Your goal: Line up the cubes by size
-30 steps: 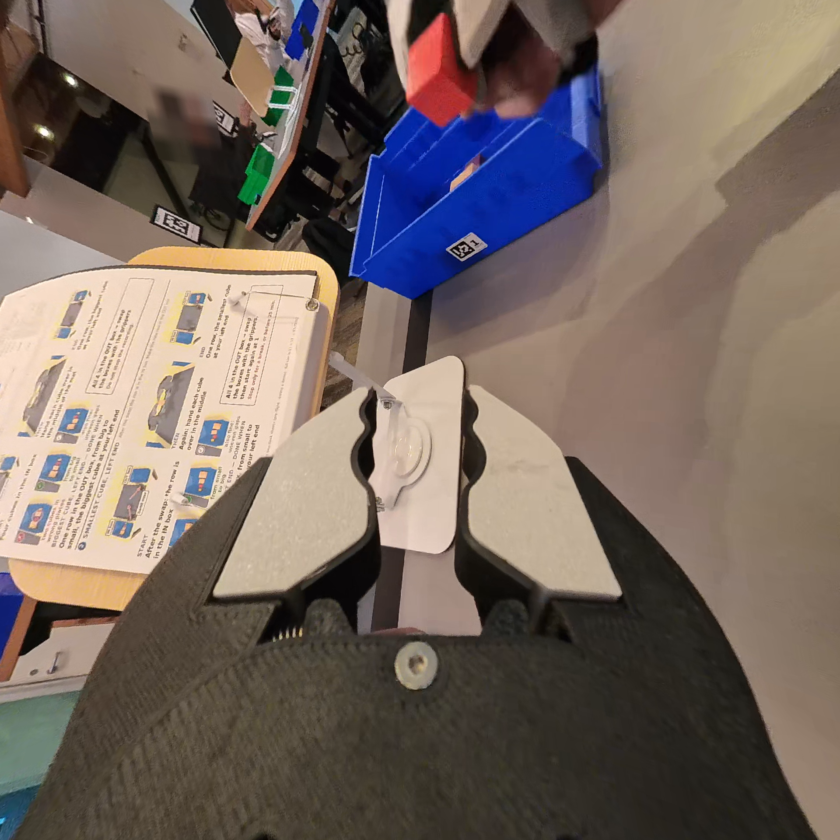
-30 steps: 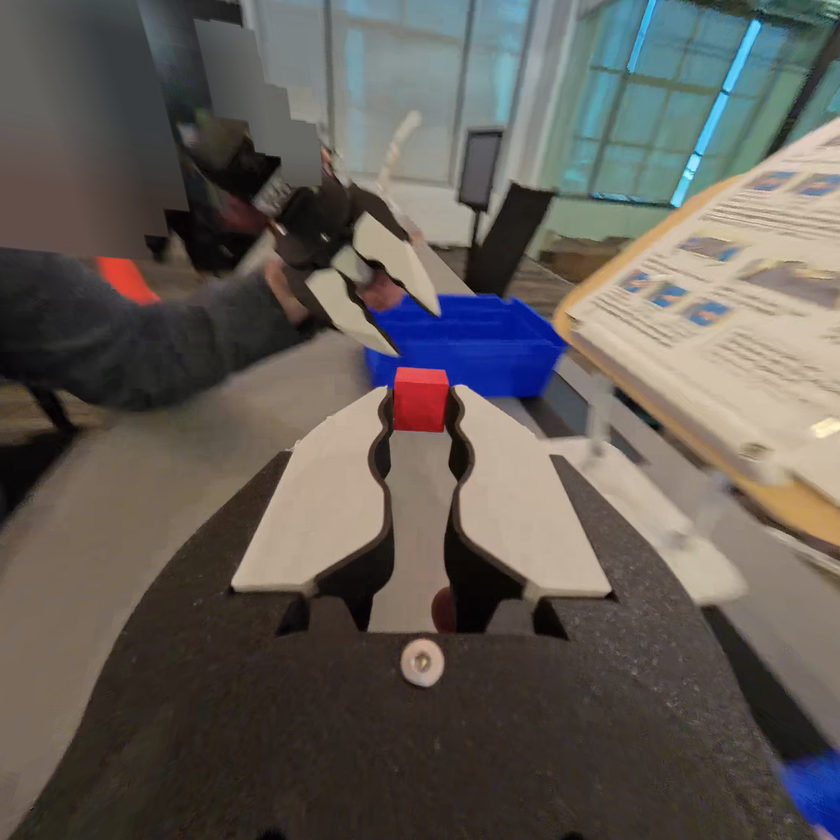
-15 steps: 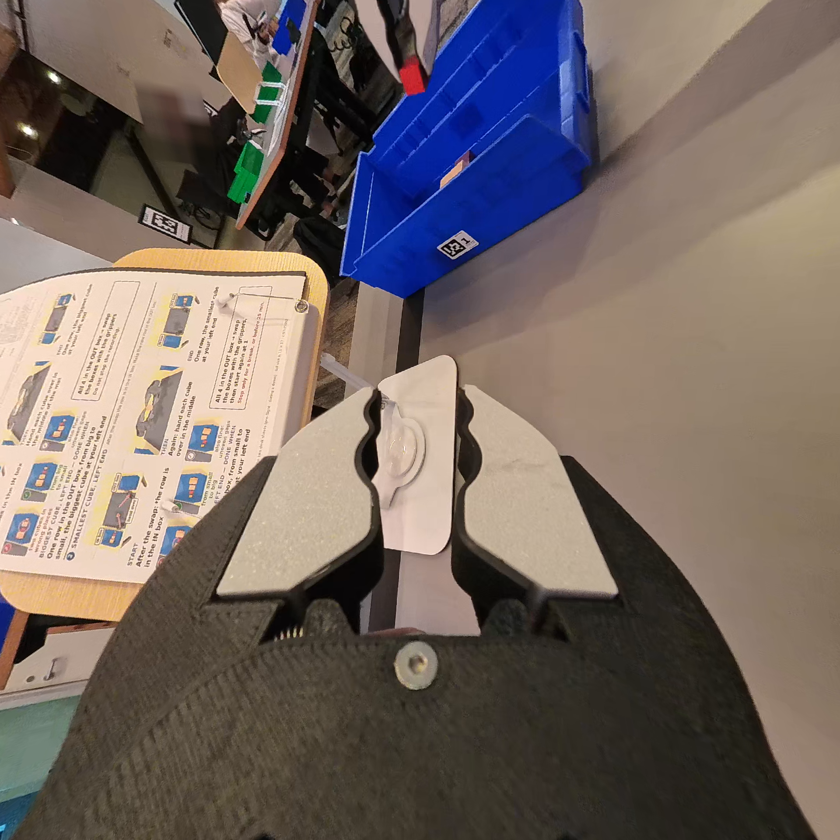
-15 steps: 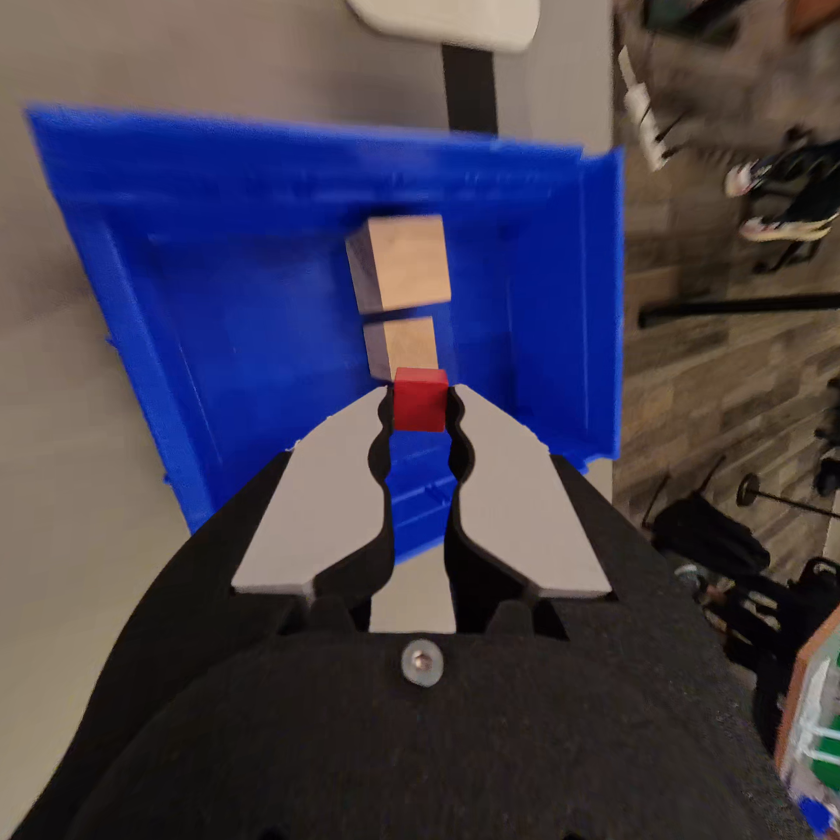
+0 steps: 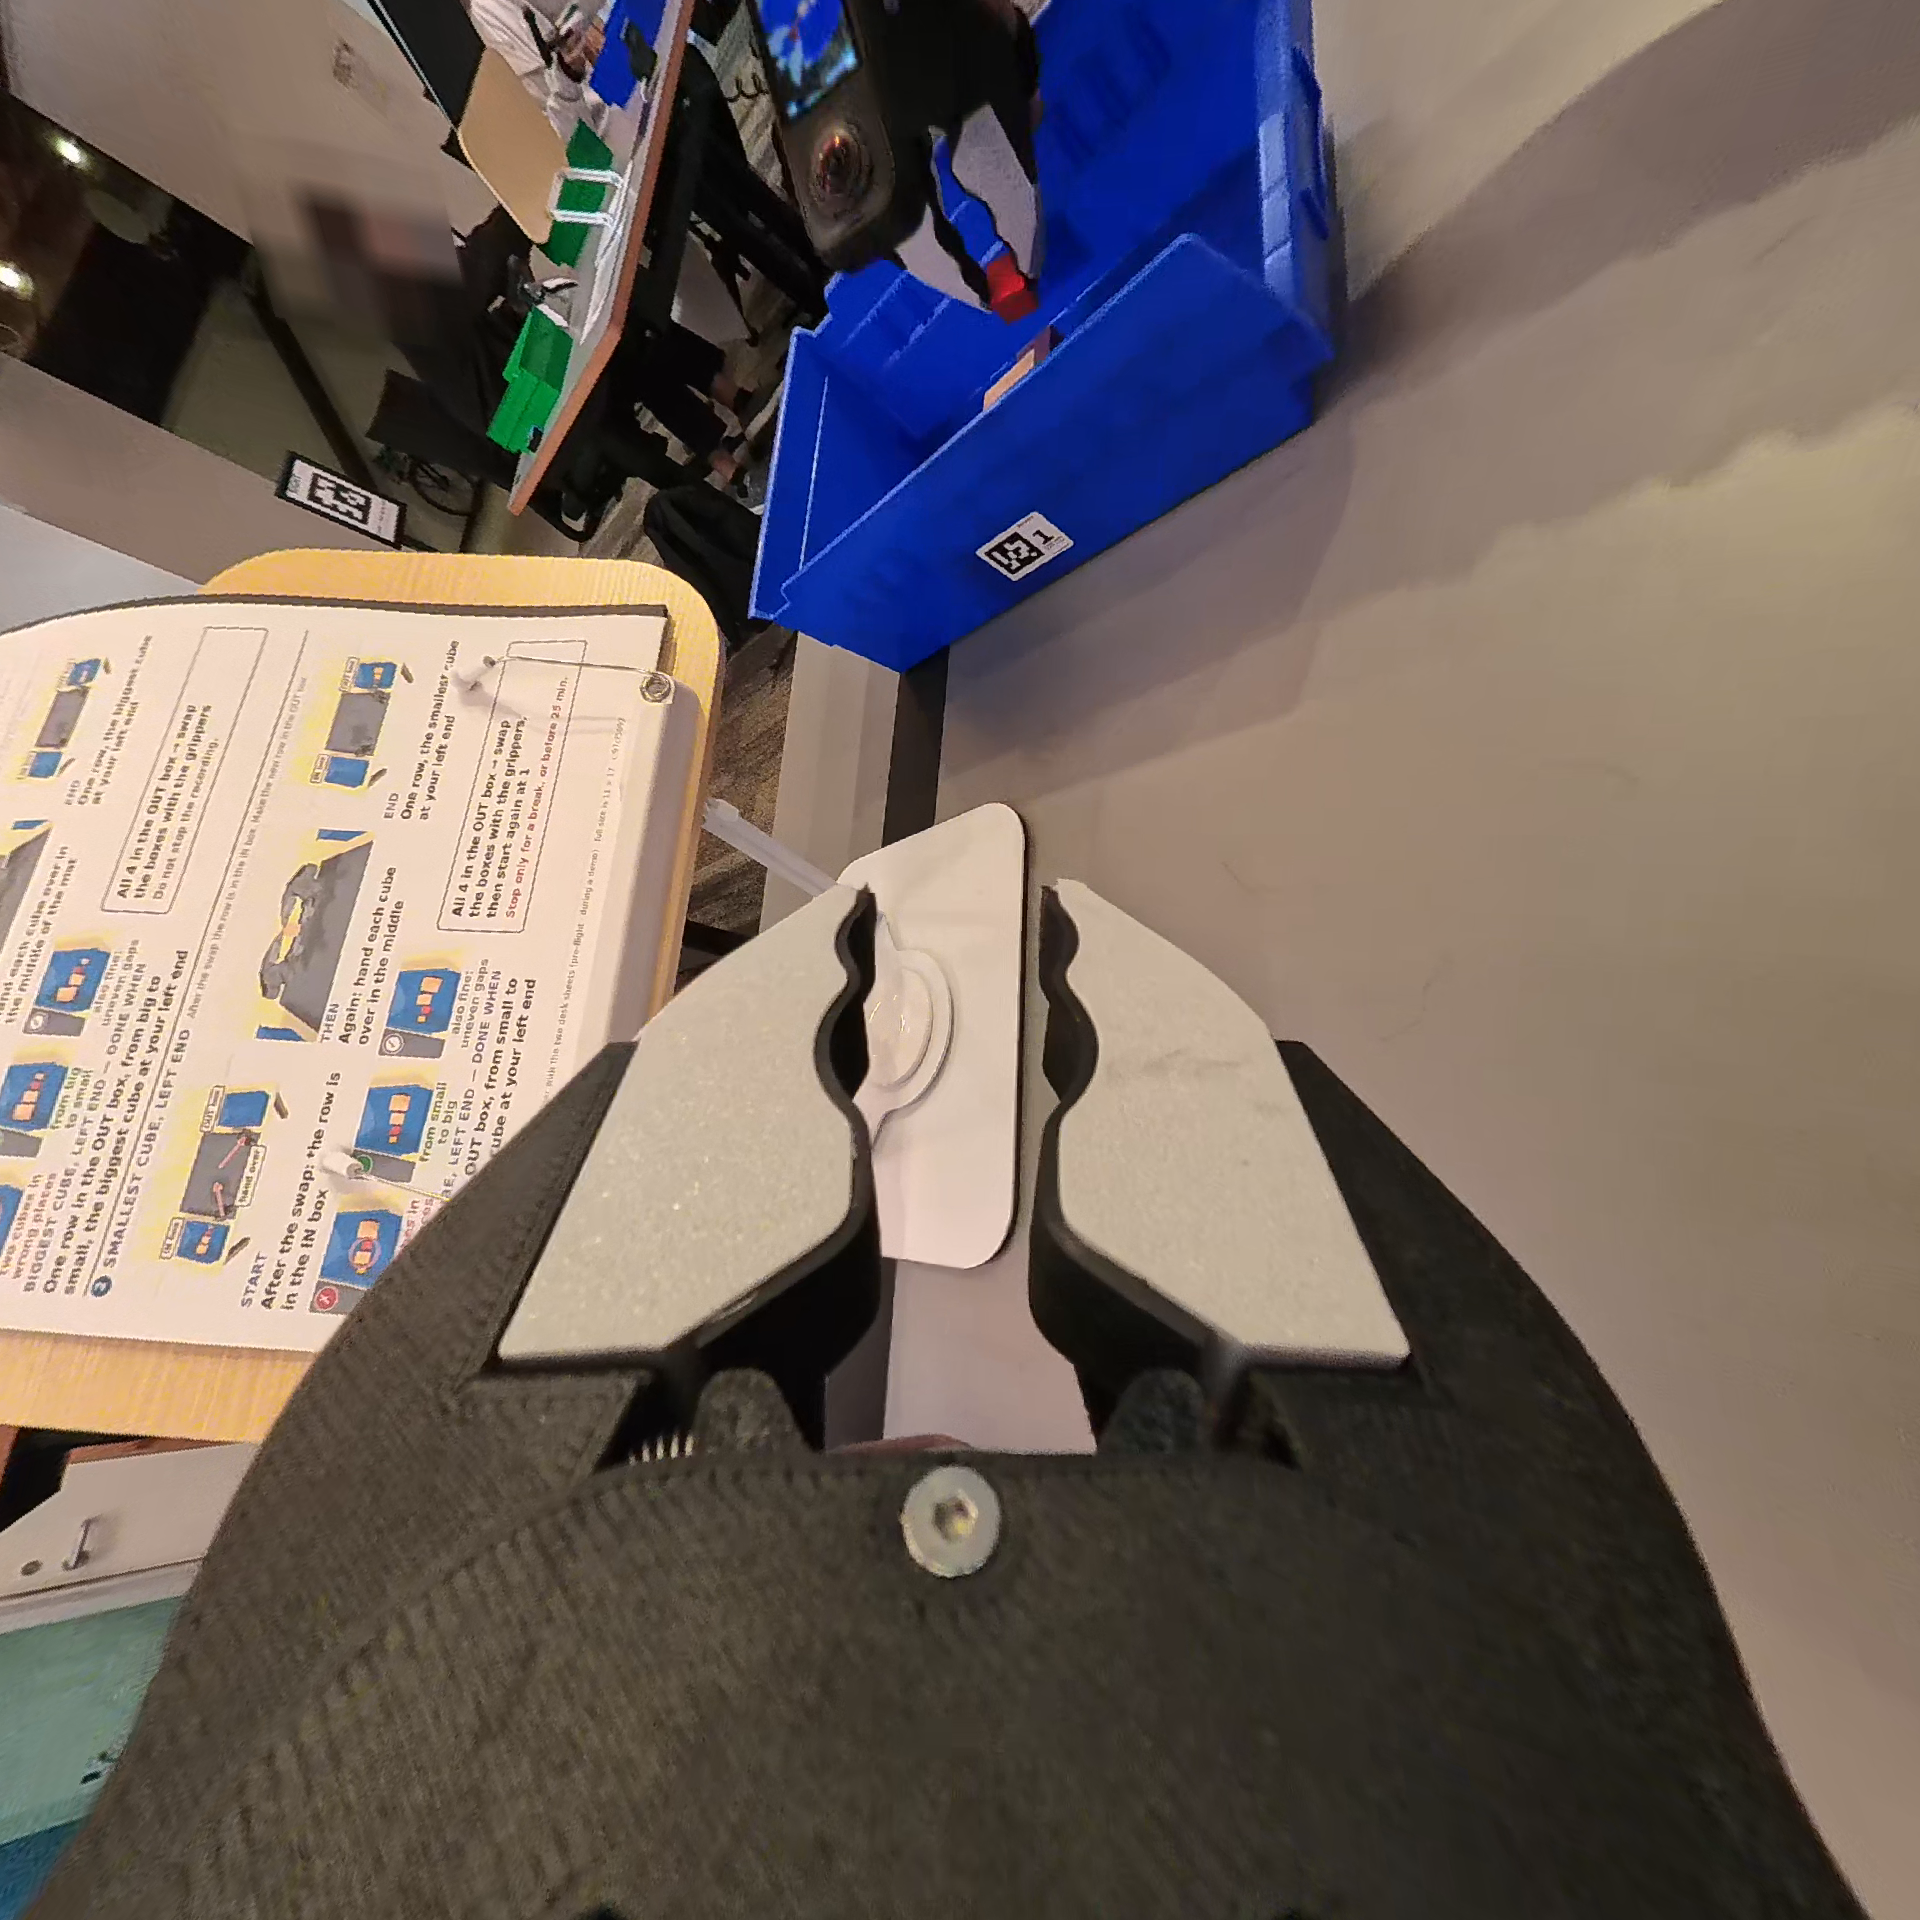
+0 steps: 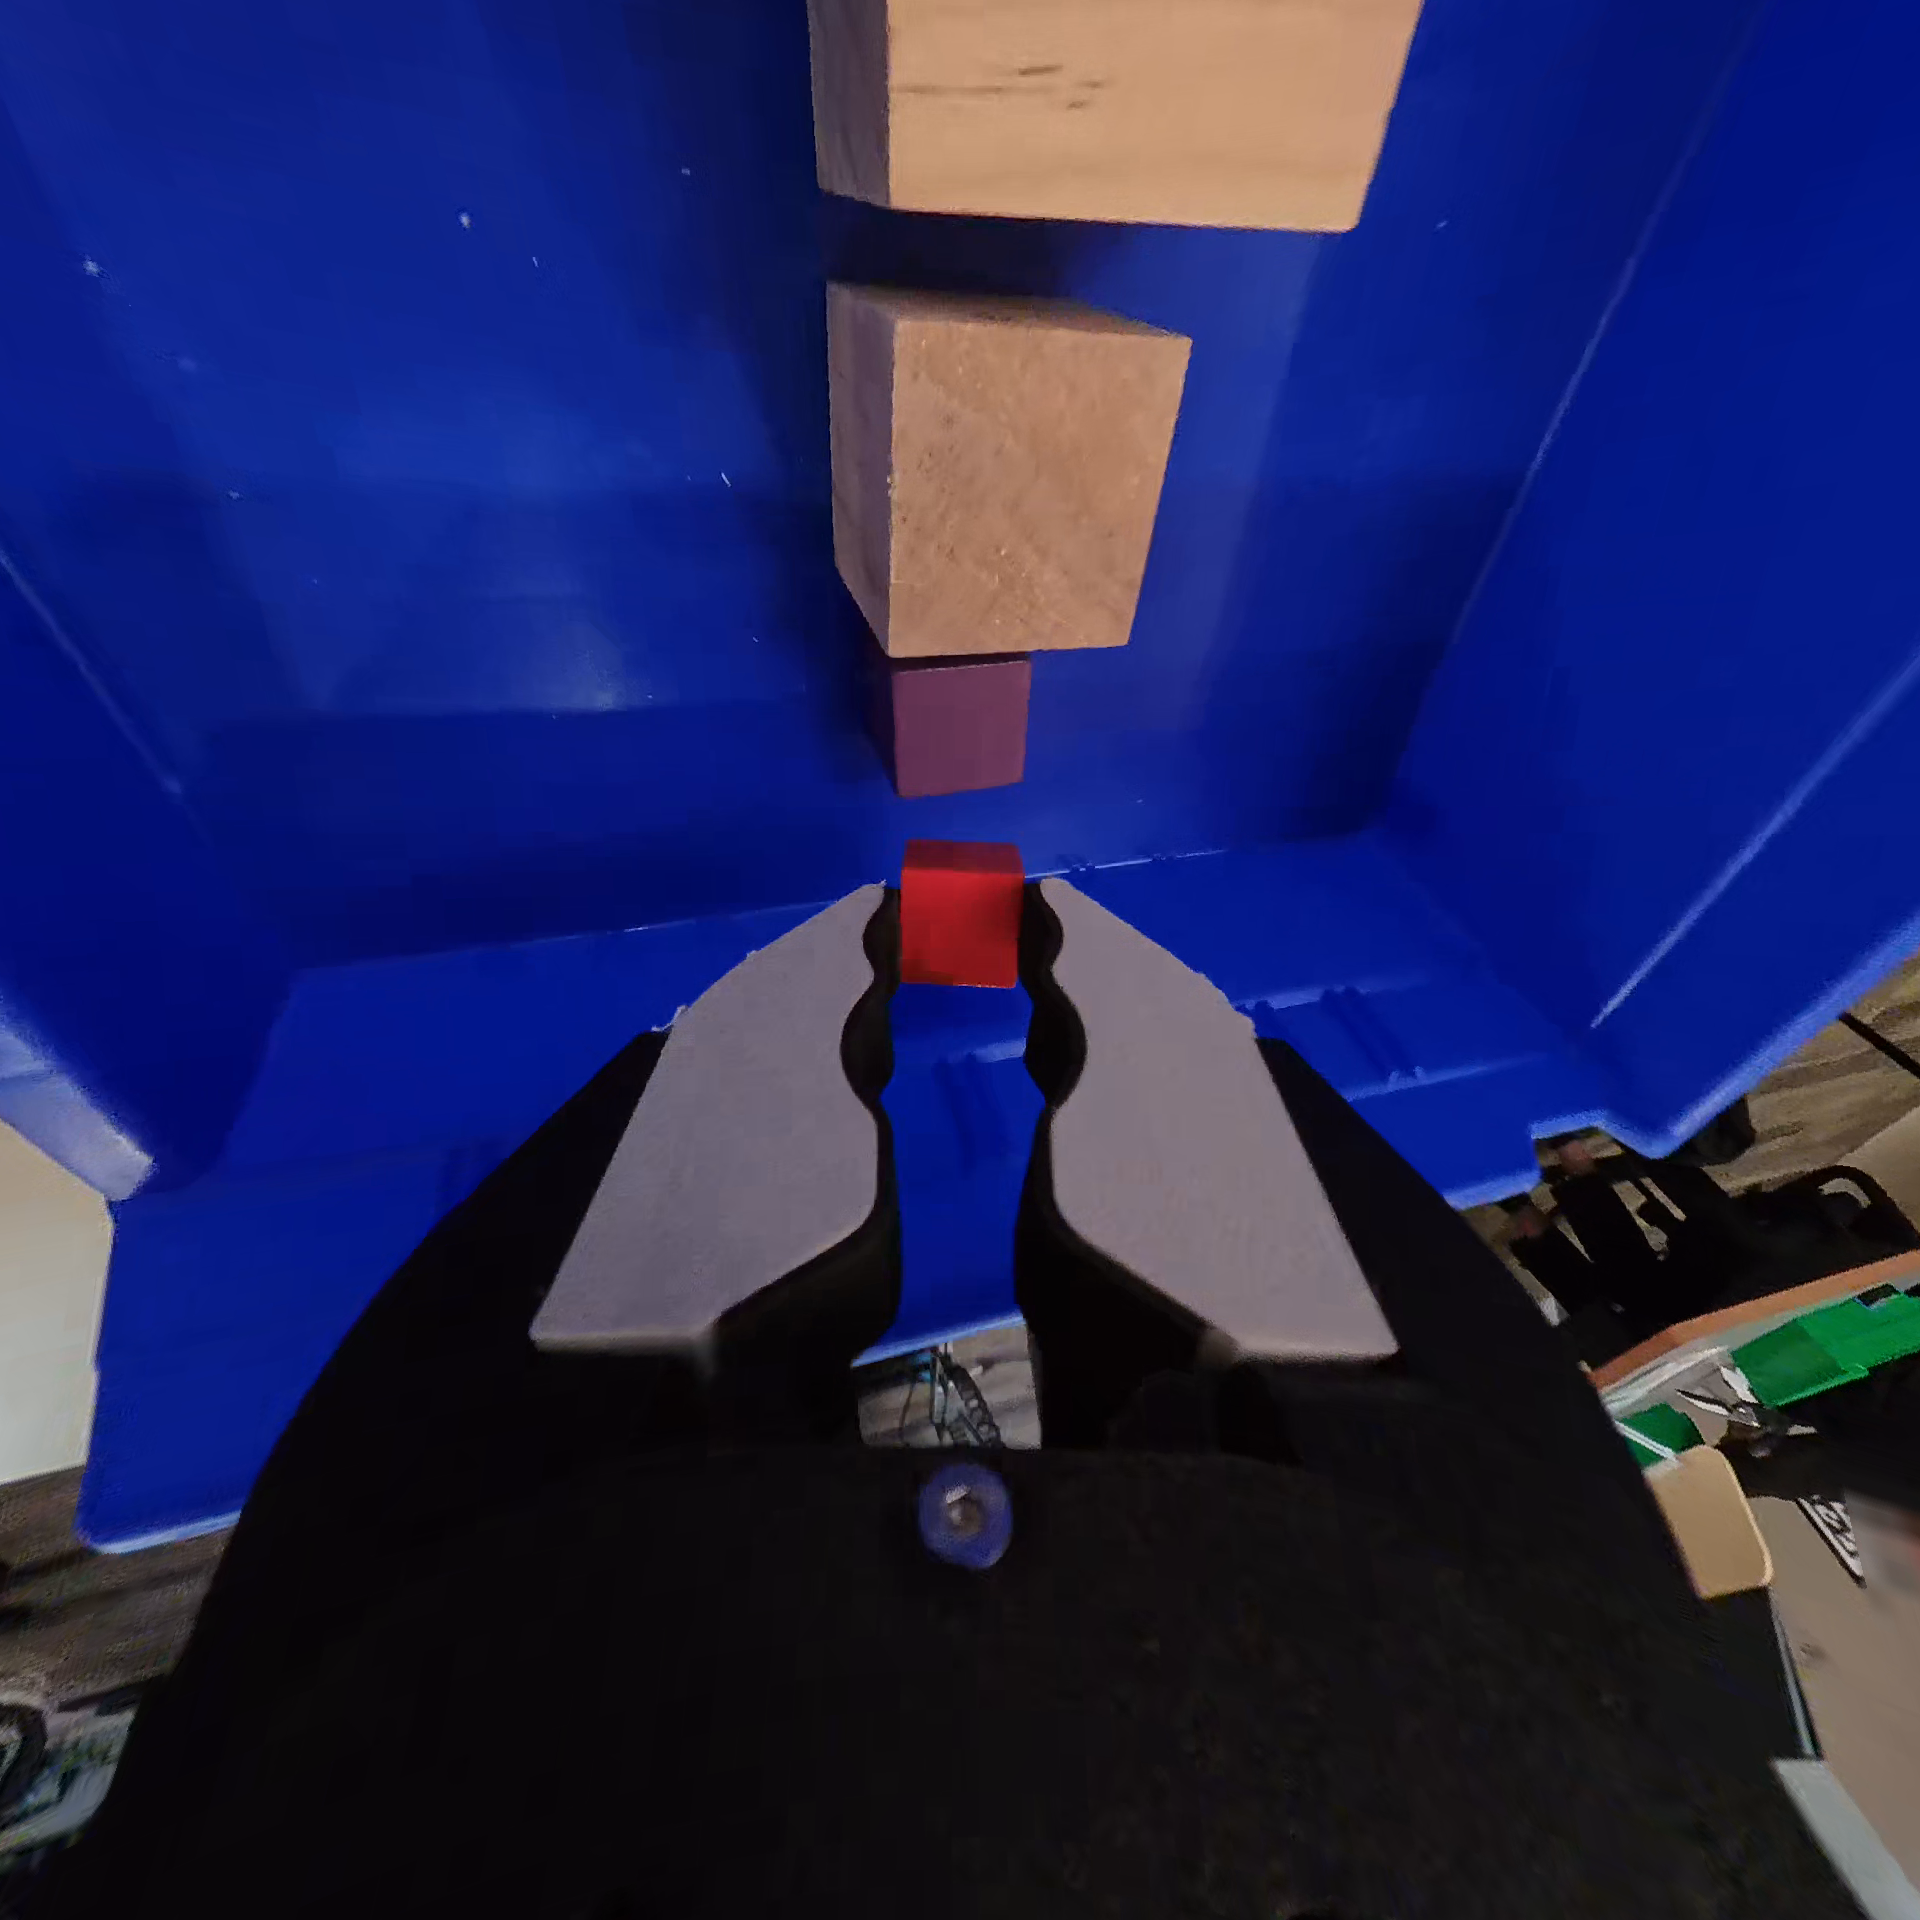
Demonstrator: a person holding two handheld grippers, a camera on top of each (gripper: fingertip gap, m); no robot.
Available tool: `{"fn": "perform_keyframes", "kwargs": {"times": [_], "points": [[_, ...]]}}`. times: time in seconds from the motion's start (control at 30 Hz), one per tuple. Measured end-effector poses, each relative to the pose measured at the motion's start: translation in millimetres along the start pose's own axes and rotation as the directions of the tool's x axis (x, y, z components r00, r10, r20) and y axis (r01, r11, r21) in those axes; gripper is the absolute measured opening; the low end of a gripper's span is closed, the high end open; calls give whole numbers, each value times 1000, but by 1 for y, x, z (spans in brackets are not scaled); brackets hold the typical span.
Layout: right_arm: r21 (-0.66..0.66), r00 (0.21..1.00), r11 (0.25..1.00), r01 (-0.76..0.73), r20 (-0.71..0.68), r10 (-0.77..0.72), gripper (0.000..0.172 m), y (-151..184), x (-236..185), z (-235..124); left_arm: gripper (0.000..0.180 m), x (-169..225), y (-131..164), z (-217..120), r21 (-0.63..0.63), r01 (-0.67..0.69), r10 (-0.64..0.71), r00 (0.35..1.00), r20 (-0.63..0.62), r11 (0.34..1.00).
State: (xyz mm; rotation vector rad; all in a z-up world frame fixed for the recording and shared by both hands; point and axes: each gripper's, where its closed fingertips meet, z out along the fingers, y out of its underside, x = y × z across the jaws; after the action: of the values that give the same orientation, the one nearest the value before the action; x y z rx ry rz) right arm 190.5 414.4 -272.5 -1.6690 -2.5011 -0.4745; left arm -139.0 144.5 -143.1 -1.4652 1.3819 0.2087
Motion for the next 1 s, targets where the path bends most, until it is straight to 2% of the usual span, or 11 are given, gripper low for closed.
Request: {"fn": "perform_keyframes", "kwargs": {"times": [0.03,0.27,0.57,1.0], "points": [[-10,1000,1000,10,6,-10,21,0,1,3,29,1,0,1,1,1,-1,1000,-2,1000],[-76,996,995,64,62,-59,22,4,-1,20,29,3,1,3,-4,1,-1,1000,-12,1000],[-91,992,994,69,112,-58,22,1,-4,33,29,4,2,4,-3,2,-2,1000,-15,1000],[-149,989,987,65,144,-44,22,4,-2,36,29,5,2,5,-1,5,-5,1000,-23,1000]]}}
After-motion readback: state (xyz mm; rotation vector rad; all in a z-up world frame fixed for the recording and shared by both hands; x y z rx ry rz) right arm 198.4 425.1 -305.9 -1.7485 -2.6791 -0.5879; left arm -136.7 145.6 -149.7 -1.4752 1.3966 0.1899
